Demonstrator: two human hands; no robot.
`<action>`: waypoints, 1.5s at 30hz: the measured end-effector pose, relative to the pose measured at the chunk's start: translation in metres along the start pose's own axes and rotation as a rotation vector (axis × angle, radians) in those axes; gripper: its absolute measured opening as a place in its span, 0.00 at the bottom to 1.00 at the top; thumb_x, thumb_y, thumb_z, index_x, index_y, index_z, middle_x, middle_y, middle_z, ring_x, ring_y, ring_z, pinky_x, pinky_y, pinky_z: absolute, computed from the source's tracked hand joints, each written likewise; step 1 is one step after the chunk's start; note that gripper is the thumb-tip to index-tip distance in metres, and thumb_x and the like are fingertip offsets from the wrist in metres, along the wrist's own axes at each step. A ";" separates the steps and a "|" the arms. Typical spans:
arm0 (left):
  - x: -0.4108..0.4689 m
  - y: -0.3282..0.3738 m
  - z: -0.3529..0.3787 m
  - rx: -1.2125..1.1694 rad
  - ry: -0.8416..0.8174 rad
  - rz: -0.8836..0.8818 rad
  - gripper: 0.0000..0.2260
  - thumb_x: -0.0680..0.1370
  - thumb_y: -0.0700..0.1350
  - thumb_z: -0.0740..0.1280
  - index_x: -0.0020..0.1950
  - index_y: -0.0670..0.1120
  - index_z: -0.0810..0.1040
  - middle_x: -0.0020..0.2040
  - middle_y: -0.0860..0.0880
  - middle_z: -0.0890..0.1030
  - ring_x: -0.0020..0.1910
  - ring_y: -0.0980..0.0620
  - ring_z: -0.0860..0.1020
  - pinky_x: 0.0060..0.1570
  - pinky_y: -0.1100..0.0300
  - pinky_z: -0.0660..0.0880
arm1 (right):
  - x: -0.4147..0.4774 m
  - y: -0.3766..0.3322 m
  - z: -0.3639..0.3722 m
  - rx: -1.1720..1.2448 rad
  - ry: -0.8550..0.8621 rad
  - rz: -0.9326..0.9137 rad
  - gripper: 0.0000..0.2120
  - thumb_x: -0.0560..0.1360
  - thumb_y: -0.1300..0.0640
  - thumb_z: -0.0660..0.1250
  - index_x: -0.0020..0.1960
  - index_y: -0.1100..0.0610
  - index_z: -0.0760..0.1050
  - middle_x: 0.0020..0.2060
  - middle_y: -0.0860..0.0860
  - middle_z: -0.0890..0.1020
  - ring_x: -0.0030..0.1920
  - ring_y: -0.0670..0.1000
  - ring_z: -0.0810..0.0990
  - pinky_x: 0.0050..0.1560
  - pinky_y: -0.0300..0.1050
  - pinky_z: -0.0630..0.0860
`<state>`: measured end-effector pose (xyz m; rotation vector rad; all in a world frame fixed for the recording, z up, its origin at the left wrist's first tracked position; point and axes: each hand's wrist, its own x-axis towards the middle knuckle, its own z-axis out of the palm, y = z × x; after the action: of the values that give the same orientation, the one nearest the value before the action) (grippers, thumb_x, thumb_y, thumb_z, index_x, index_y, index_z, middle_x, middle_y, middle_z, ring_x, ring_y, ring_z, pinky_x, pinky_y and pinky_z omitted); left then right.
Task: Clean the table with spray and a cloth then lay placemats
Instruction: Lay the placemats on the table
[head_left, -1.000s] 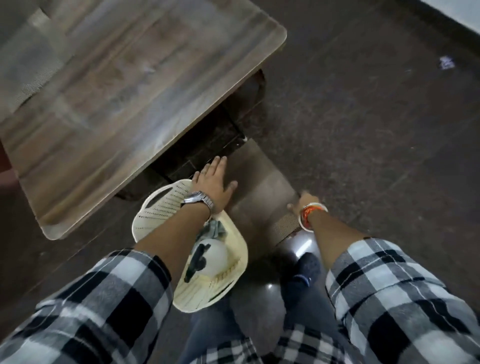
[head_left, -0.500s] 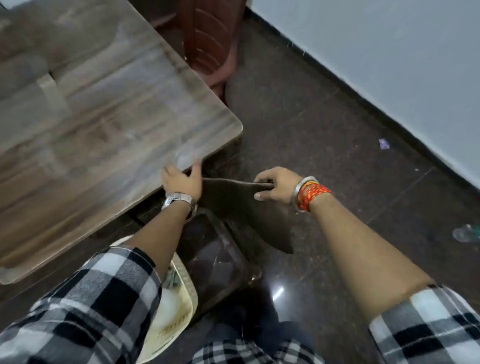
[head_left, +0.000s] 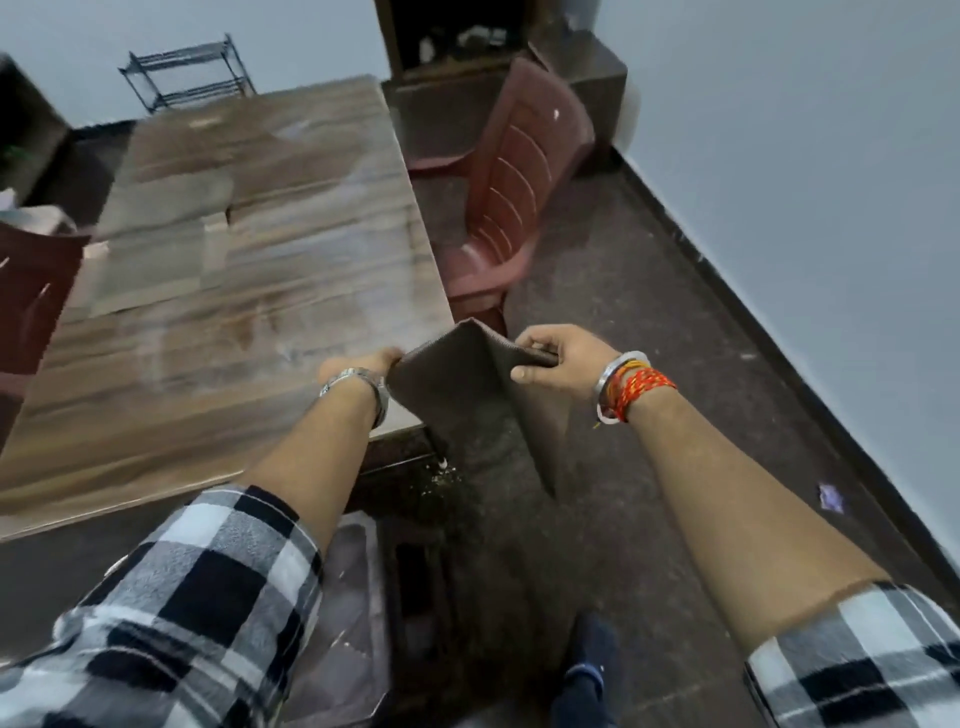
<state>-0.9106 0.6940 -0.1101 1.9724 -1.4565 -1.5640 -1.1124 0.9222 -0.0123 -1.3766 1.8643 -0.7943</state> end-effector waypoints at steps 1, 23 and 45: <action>-0.014 0.013 0.005 -0.003 -0.050 -0.009 0.33 0.52 0.58 0.79 0.51 0.42 0.80 0.47 0.45 0.82 0.47 0.47 0.80 0.47 0.57 0.78 | 0.003 0.004 -0.013 -0.016 -0.013 -0.015 0.04 0.75 0.56 0.71 0.45 0.50 0.76 0.34 0.43 0.78 0.35 0.42 0.75 0.40 0.38 0.70; -0.070 0.149 -0.019 -0.333 0.032 -0.111 0.05 0.75 0.43 0.68 0.40 0.47 0.75 0.32 0.54 0.78 0.30 0.57 0.73 0.34 0.62 0.66 | 0.126 0.035 -0.124 -0.028 0.028 -0.134 0.05 0.77 0.55 0.67 0.52 0.48 0.77 0.39 0.45 0.79 0.39 0.45 0.77 0.38 0.38 0.72; 0.103 0.275 -0.043 -0.541 0.203 0.144 0.32 0.60 0.52 0.80 0.58 0.38 0.77 0.49 0.39 0.83 0.39 0.44 0.83 0.39 0.51 0.79 | 0.407 -0.008 -0.135 0.209 -0.131 -0.048 0.07 0.79 0.56 0.66 0.56 0.53 0.75 0.45 0.52 0.80 0.37 0.46 0.78 0.27 0.32 0.75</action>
<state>-1.0318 0.4648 0.0346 1.6126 -0.9439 -1.4509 -1.3030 0.5382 0.0062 -1.3117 1.6051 -0.8747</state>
